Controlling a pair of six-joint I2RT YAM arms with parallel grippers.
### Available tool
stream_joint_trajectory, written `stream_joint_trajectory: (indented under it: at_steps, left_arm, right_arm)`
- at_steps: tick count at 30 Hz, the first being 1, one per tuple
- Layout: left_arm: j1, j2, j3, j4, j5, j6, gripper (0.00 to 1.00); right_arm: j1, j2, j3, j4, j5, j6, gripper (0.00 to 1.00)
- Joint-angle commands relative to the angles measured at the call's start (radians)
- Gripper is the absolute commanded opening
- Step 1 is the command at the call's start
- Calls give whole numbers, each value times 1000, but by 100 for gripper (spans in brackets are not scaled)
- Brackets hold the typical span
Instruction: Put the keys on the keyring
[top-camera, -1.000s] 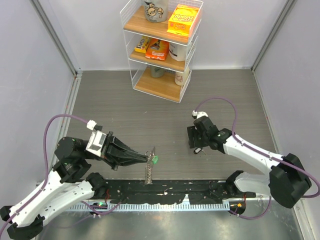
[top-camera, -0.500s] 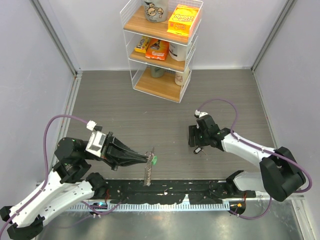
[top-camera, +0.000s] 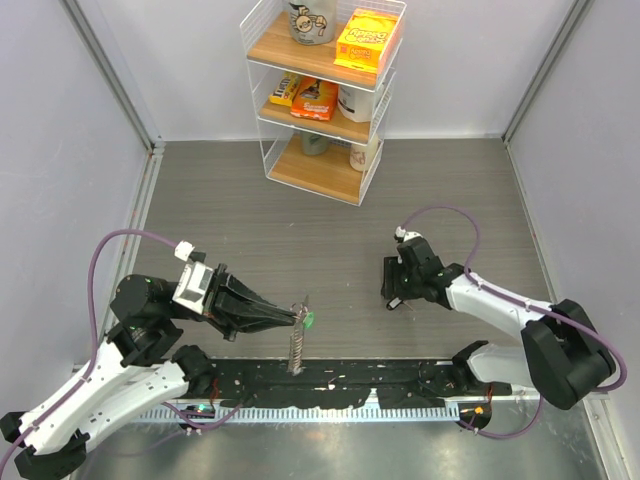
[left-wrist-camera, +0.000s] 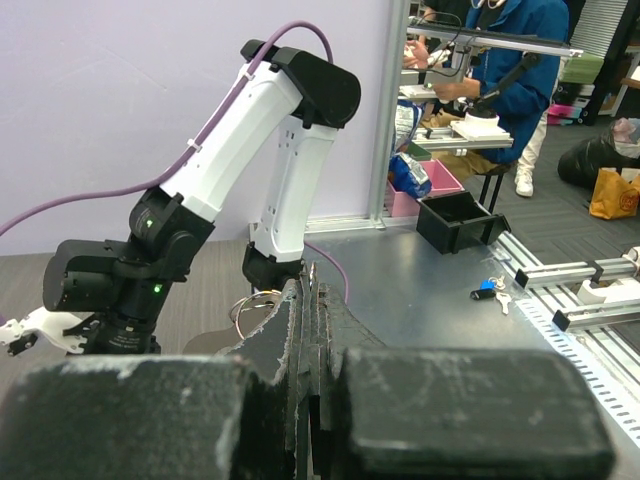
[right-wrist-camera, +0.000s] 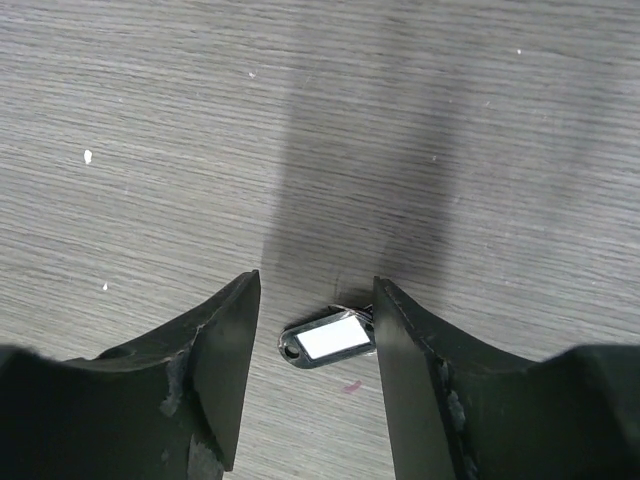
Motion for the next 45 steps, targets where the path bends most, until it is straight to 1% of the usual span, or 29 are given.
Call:
stream_joint_trajectory:
  at_steps: [1, 8, 15, 19, 20, 22, 32, 40, 45]
  left_arm:
    - [0, 3, 3, 55, -18, -13, 0]
    - [0, 4, 0, 66, -22, -20, 0]
    - [0, 6, -7, 83, -26, -33, 0]
    - [0, 5, -13, 93, -24, -42, 0]
    - [0, 4, -12, 95, -26, -42, 0]
    - [0, 0, -17, 95, -29, -42, 0]
    - [0, -8, -17, 95, -33, -49, 0]
    - [0, 0, -15, 106, -33, -54, 0]
    - [0, 3, -17, 107, -35, -56, 0]
  right_arm:
    - [-5, -52, -12, 28, 0, 27, 53]
    - [-5, -101, -26, 14, 14, 41, 50]
    - [-5, -132, -38, -1, 26, 47, 44]
    - [-5, -132, -44, -6, 24, 47, 43]
    - [-5, -130, -46, -6, 31, 49, 44]
    - [-3, -132, -52, -4, 40, 53, 49]
    - [-8, -179, -53, -3, 75, 56, 54]
    - [-28, -149, -69, 22, 60, 50, 55]
    - [-37, -130, -75, 40, 43, 43, 51]
